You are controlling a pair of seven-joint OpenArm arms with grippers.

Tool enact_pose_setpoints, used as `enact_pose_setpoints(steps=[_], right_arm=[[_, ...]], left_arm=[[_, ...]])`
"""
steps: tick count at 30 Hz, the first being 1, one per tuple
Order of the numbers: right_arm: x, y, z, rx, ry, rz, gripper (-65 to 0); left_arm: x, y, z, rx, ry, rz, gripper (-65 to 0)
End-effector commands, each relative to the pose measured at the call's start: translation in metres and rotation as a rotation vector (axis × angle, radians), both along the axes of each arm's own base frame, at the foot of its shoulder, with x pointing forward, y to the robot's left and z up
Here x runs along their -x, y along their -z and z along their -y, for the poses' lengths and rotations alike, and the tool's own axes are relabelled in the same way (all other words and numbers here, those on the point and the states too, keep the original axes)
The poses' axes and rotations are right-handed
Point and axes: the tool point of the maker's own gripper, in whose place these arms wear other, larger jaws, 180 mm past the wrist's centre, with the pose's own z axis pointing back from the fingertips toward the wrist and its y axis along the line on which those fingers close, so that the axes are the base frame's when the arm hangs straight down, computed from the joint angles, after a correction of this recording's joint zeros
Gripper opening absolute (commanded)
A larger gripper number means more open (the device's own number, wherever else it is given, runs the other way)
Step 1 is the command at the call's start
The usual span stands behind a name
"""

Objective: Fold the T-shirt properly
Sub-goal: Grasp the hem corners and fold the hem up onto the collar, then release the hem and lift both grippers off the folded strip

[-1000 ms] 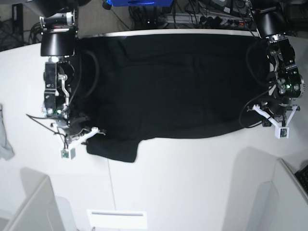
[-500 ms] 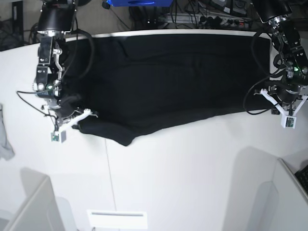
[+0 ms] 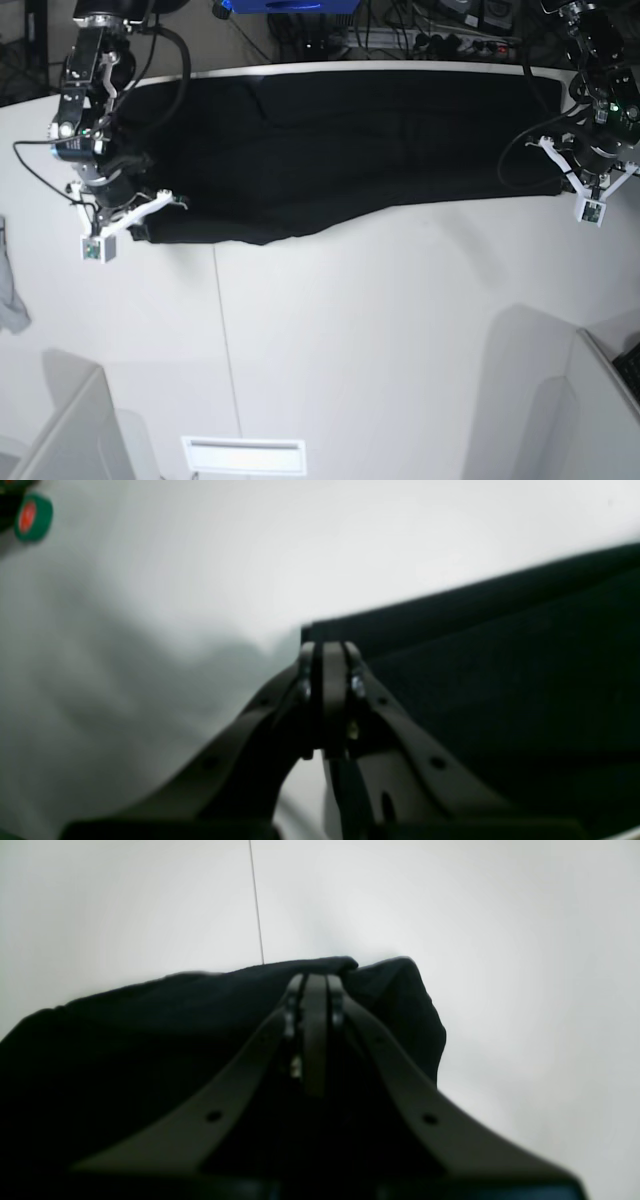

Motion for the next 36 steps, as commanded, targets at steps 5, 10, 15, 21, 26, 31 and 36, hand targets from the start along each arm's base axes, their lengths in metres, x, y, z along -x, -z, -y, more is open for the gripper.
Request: enact_pose_setpoints(steps=[5, 10, 15, 21, 26, 31, 36], right_arm=[[0.015, 0.001, 0.010, 0.014, 0.023, -0.003, -65.0], [0.028, 0.007, 0.018, -0.004, 0.065, -0.024, -65.0], [0.039, 0.006, 0.021, -0.151, 0.099, -0.016, -65.0], [0.055, 0.011, 0.019, -0.244, 0.119, -0.041, -65.0], [0.061, 0.010, 0.005, -0.350, 0.106, -0.045, -65.0], [0.064, 0.008, 0.004, -0.381, 0.090, -0.051, -65.0], [0.070, 0.015, 0.014, -0.320, 0.109, -0.073, -65.0]], left_arm=[[0.004, -0.010, -0.003, -0.036, 0.021, 0.015, -65.0], [0.011, -0.005, -0.003, -0.036, 0.021, -0.006, -65.0], [0.011, -0.005, -0.003, -0.036, 0.021, -0.009, -65.0], [0.012, -0.004, -0.003, -0.036, 0.020, -0.014, -65.0], [0.018, -0.001, -0.003, -0.037, 0.021, -0.032, -65.0], [0.018, -0.003, -0.006, -0.049, 0.025, -0.035, -65.0], [0.028, 0.001, -0.010, -0.064, 0.032, -0.067, -65.0]])
